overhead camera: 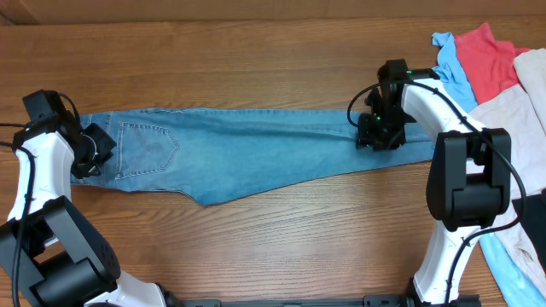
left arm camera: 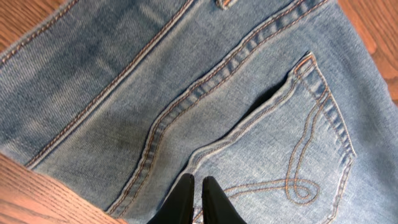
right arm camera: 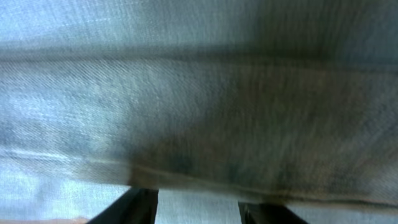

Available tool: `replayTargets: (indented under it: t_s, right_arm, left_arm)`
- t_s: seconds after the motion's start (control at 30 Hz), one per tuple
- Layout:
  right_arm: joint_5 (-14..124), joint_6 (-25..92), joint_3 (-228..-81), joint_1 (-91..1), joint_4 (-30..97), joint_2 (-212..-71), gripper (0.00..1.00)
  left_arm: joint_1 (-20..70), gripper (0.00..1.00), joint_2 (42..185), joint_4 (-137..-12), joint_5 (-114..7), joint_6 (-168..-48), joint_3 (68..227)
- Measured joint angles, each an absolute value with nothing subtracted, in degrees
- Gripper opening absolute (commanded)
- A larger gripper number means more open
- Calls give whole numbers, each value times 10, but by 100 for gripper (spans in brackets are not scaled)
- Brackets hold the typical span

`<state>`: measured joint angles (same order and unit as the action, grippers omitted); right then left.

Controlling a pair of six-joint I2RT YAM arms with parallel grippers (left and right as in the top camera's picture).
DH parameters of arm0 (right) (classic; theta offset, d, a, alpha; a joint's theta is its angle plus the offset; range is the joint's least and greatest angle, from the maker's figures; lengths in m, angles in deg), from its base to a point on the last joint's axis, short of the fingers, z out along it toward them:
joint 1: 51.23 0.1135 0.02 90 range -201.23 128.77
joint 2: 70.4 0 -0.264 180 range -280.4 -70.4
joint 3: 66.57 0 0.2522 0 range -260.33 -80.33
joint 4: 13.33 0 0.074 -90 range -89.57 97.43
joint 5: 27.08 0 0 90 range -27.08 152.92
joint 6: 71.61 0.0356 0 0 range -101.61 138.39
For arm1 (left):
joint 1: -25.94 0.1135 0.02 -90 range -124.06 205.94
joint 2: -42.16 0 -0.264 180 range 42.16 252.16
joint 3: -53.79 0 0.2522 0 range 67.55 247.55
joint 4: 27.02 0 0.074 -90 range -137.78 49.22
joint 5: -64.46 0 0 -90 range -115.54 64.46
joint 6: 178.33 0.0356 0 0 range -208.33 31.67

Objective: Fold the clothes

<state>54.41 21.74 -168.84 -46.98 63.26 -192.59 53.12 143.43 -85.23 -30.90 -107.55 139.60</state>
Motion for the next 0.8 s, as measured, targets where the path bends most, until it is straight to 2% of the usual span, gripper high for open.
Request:
replayTargets:
  t_s: [0.3,0.5,0.8]
  right_arm:
    - [608,279,-1688,-470,481,-1926,50]
    - [617,299,-1711,-479,450,-1926,53]
    - [623,303,-1822,-485,591,-1915,52]
  left_arm:
    - [531,10,1434,-860,-309,-1074,1396]
    - [531,10,1434,-865,-309,-1074,1396]
    - [531,11,1434,-870,-309,-1074,1396]
